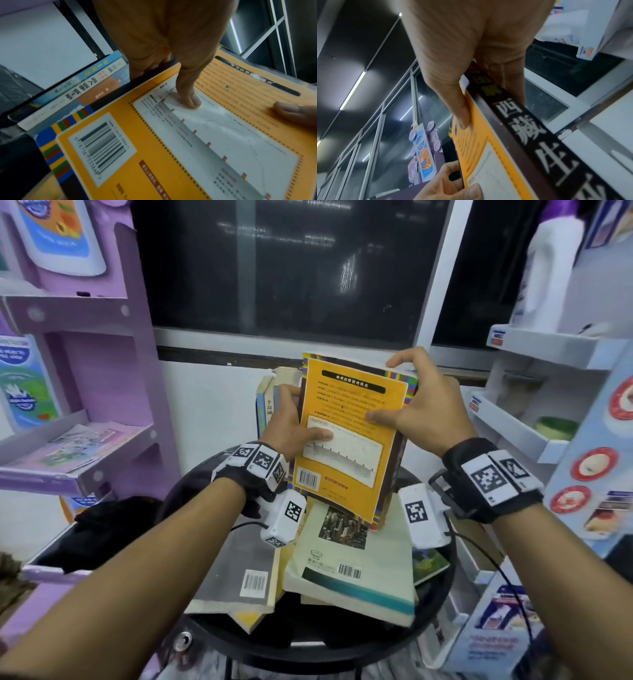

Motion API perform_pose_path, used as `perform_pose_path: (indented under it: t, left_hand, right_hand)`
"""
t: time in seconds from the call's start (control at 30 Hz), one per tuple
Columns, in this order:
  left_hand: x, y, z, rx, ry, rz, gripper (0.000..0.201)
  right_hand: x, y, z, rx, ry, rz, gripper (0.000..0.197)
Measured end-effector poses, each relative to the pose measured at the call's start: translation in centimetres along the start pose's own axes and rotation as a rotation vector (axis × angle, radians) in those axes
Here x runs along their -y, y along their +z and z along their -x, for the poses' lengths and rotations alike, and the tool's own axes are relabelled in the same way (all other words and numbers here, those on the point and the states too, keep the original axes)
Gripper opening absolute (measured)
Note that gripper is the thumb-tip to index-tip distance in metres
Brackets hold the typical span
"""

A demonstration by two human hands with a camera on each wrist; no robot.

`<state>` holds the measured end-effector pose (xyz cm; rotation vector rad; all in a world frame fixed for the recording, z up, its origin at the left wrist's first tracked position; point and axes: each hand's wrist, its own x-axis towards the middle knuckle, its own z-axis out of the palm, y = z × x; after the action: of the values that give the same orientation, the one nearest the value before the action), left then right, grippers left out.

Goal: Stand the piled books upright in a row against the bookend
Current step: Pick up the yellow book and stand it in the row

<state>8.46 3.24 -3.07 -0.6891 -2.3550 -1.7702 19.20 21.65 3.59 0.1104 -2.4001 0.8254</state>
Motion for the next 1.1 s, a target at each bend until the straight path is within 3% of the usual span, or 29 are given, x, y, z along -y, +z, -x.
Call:
perform_pose_path:
  t: [0.23,0.6,0.87,1.1]
  left_hand:
    - [0.4,2.8,-0.9,0.095,-0.001,0.007,0.072]
    - [0.5,2.9,-2.0,0.162,-0.032,-0.028,0.082]
    - [0.0,2.2,-2.6,0.154,0.053,-0.257,0.085]
    - [1.0,1.9,-4.2,0.058,0.117,-0.456,0.062]
  right_hand:
    - [-0.1,-1.1,0.5,0.027,-0.006,0.089,0.048]
    - [0.6,-1.5,0.2,0.171,0.049,0.106,0.063]
    - [-0.6,-1.1,0.4,0.024,0.113,-0.008,0.048]
    - [-1.8,-1.7,-0.9,-0.038,0.157,0.017,0.05]
